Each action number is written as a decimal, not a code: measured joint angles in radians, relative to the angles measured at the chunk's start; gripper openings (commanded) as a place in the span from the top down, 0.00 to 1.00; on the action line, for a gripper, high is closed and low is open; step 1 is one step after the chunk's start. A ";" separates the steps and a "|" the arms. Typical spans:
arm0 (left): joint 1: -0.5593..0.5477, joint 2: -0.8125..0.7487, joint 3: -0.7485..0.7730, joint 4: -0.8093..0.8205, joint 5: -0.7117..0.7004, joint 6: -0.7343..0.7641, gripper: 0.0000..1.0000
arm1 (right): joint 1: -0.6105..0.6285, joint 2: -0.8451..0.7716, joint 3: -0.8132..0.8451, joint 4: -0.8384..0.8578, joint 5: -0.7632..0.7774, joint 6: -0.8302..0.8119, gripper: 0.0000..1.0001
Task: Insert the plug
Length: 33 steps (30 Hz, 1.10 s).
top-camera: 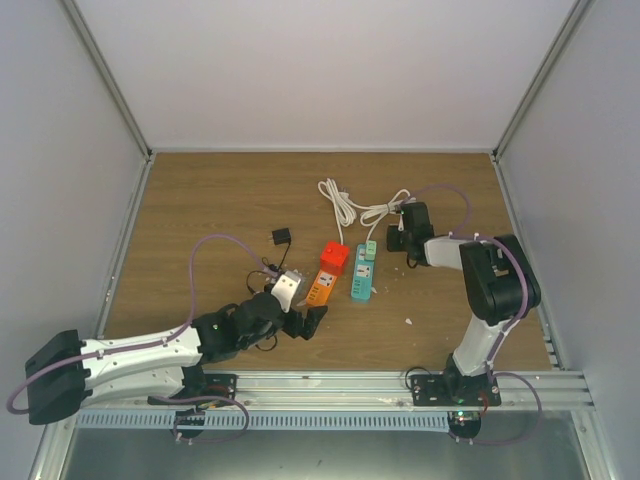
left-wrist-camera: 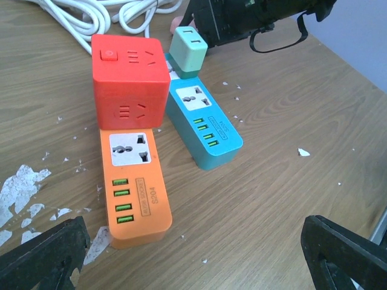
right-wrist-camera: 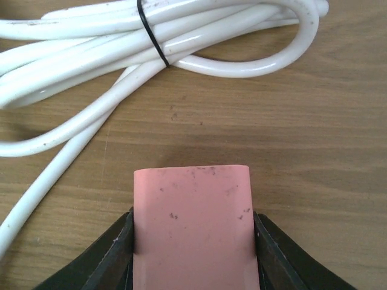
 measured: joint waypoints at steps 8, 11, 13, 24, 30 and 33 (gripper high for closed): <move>0.027 -0.015 0.023 -0.055 0.061 -0.040 0.01 | 0.015 -0.242 -0.177 0.037 0.019 0.004 0.86; 0.055 -0.036 0.061 -0.079 0.101 -0.065 0.01 | 0.072 -0.427 -0.243 0.071 0.052 -0.002 0.86; 0.071 -0.055 0.090 -0.097 0.125 -0.079 0.01 | 0.136 -0.548 -0.287 0.110 0.069 -0.014 0.87; 0.124 -0.043 0.355 -0.249 0.288 -0.162 0.01 | 0.439 -1.110 -0.681 0.303 -0.007 -0.140 0.92; 0.139 0.111 0.512 -0.352 0.352 -0.171 0.01 | 0.579 -1.092 -0.695 0.377 -0.033 -0.240 0.92; 0.151 0.158 0.557 -0.402 0.364 -0.170 0.03 | 0.631 -1.016 -0.688 0.399 -0.024 -0.282 0.92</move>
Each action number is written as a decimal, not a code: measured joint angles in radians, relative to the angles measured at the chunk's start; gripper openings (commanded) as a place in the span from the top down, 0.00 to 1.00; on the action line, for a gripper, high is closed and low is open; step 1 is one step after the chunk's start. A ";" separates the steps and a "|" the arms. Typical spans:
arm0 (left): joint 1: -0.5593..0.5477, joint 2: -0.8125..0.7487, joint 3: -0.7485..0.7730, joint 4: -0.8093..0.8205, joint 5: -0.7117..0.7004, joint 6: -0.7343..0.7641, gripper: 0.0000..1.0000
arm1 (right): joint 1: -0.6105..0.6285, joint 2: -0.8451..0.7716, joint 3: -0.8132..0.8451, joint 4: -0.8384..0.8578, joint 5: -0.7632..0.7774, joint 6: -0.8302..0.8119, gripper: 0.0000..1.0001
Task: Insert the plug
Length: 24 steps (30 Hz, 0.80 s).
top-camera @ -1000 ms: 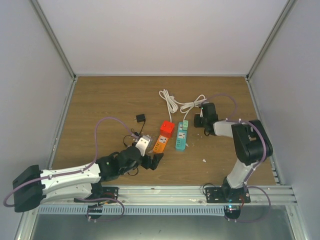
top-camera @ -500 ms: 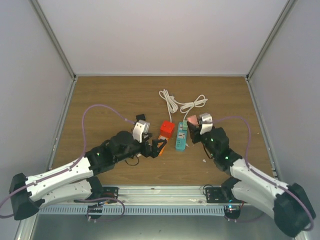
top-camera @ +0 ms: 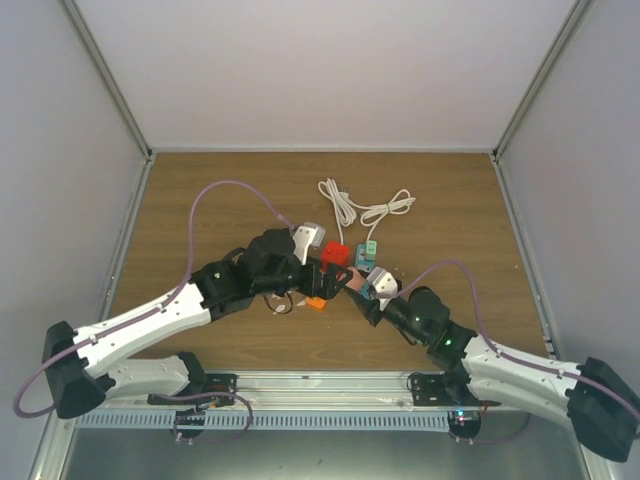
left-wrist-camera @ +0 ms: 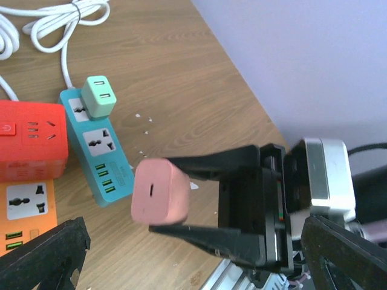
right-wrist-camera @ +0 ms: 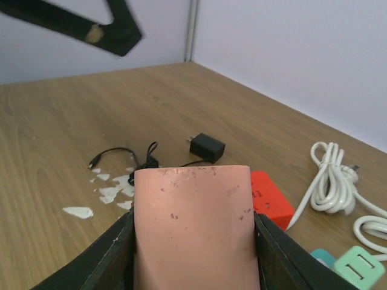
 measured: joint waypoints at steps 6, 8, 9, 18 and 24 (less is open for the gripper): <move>0.051 0.076 0.037 -0.053 0.051 0.010 0.15 | 0.058 0.026 0.010 0.006 0.037 -0.051 0.93; 0.060 0.090 0.036 -0.059 0.068 0.018 0.17 | 0.067 0.018 0.016 0.010 0.048 -0.060 0.92; 0.061 0.094 0.031 -0.056 0.078 0.020 0.17 | 0.070 0.010 0.018 0.011 0.051 -0.063 0.93; 0.066 0.108 -0.029 -0.011 0.191 0.031 0.18 | 0.076 0.003 0.027 0.010 0.067 -0.075 0.93; 0.066 0.146 -0.029 0.024 0.241 0.045 0.23 | 0.076 0.016 0.037 0.010 0.072 -0.083 0.93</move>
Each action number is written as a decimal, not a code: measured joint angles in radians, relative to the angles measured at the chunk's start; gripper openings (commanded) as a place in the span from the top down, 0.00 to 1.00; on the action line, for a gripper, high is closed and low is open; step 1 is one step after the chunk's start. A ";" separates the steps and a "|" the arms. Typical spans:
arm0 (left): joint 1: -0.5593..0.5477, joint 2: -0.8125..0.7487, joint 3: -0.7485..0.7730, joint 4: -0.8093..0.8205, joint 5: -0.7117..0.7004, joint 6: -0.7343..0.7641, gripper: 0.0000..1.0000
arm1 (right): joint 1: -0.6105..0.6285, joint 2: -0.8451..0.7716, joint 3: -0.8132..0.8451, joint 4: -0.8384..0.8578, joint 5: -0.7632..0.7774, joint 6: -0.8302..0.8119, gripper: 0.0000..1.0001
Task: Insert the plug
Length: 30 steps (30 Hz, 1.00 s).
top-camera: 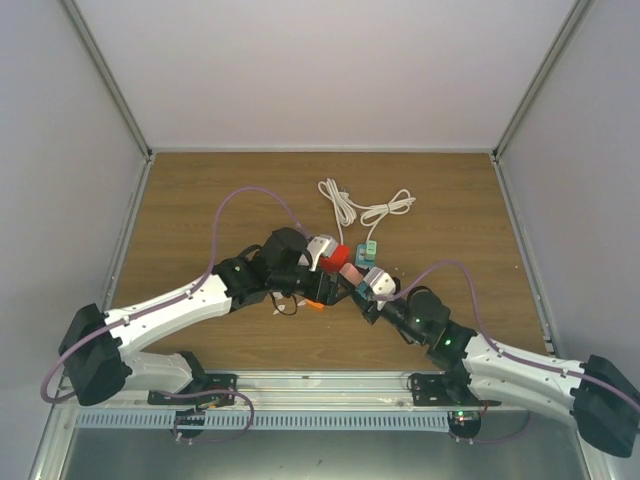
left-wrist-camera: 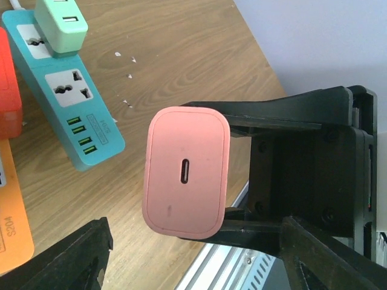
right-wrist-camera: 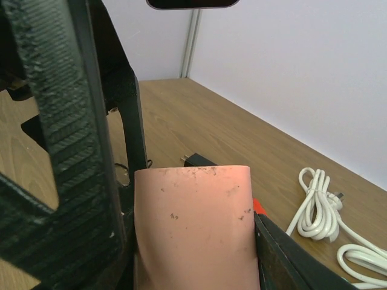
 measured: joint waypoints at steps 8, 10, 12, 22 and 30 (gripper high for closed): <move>0.002 0.027 0.002 0.026 0.017 0.017 0.34 | 0.000 -0.008 0.001 -0.027 -0.001 -0.003 0.94; 0.002 0.028 0.002 0.033 0.022 0.019 0.36 | 0.000 -0.010 0.001 -0.029 -0.003 -0.003 0.94; 0.002 0.030 0.003 0.040 0.029 0.023 0.37 | 0.001 -0.009 0.001 -0.029 -0.006 -0.005 0.94; 0.017 0.075 0.019 0.051 0.056 0.027 0.77 | 0.001 0.000 0.005 -0.034 -0.003 -0.008 0.94; 0.027 0.077 0.031 0.055 0.066 0.030 1.00 | 0.001 -0.014 0.004 -0.036 0.011 -0.008 0.76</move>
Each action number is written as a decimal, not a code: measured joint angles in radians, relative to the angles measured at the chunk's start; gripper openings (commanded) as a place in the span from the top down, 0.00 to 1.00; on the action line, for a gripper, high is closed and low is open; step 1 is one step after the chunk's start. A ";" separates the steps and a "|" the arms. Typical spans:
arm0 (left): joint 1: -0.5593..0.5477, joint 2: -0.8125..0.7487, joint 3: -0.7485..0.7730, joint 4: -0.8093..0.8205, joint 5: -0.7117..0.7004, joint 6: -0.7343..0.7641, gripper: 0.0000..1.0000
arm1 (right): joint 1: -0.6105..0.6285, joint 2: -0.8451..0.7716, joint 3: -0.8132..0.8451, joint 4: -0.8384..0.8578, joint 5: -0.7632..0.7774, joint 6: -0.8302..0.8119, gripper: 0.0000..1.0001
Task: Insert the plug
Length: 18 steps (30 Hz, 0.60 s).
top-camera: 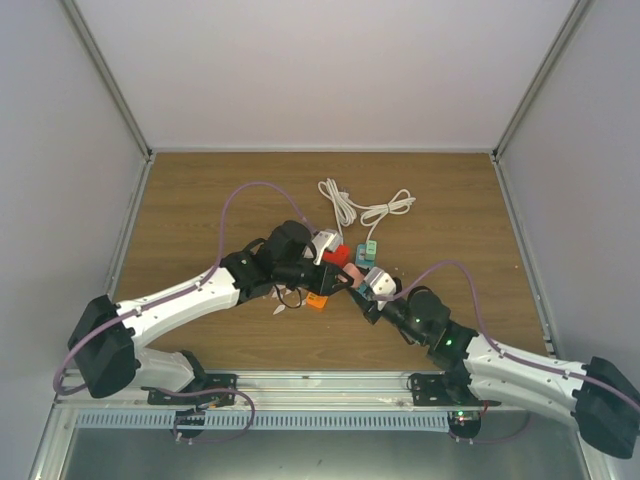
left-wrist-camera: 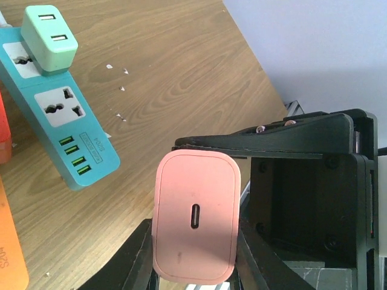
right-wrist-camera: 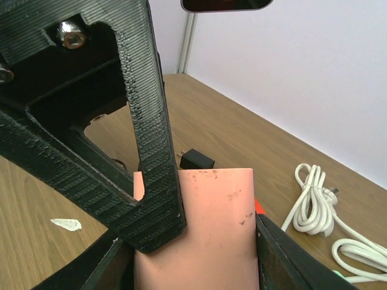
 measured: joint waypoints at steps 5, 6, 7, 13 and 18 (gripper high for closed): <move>-0.003 -0.014 0.003 -0.014 -0.013 0.014 1.00 | 0.002 0.000 0.000 0.011 0.002 0.005 0.01; -0.005 -0.018 0.005 -0.020 -0.019 0.023 1.00 | 0.003 0.002 0.002 0.013 0.003 0.003 0.01; -0.007 -0.022 0.005 -0.026 -0.026 0.030 1.00 | 0.004 0.003 0.002 0.013 0.005 0.003 0.00; -0.006 -0.036 0.017 -0.076 -0.108 0.071 1.00 | 0.004 -0.079 -0.003 -0.003 0.018 0.029 0.00; 0.007 -0.054 0.014 -0.107 -0.184 0.096 1.00 | -0.013 -0.284 -0.015 -0.036 0.055 0.105 0.00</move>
